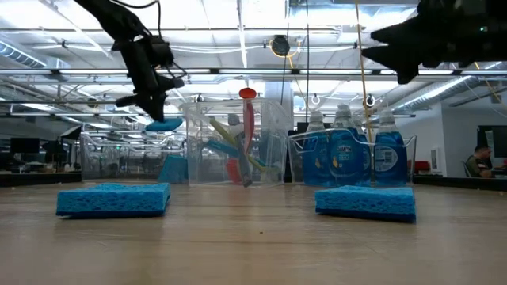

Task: Pick & Place Kitchen Sink Supplies
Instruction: Put the blue sponge into the left transparent bin

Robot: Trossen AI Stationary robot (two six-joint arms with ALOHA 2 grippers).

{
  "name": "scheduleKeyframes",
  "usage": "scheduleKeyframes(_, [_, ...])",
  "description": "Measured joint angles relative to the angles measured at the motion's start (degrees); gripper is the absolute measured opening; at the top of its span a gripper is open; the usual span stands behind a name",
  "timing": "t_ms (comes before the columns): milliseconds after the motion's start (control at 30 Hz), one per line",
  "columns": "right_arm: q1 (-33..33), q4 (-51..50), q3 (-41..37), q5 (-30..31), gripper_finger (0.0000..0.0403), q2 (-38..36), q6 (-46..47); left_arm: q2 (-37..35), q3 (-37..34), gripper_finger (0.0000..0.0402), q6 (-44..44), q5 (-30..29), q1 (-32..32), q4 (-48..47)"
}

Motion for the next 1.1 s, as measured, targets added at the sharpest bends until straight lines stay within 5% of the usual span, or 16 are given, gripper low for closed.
scheduleKeyframes(533, [-9.4,0.3,0.0,-20.4,0.0196,-4.7,6.1,1.6,0.0,0.0001,1.3,2.6,3.9,-3.6])
scheduleKeyframes(1100, [-15.2,0.1,0.0,-25.0,0.0196,-11.5,5.8,11.2,0.0,0.0001,0.9,3.2,0.2,-2.1])
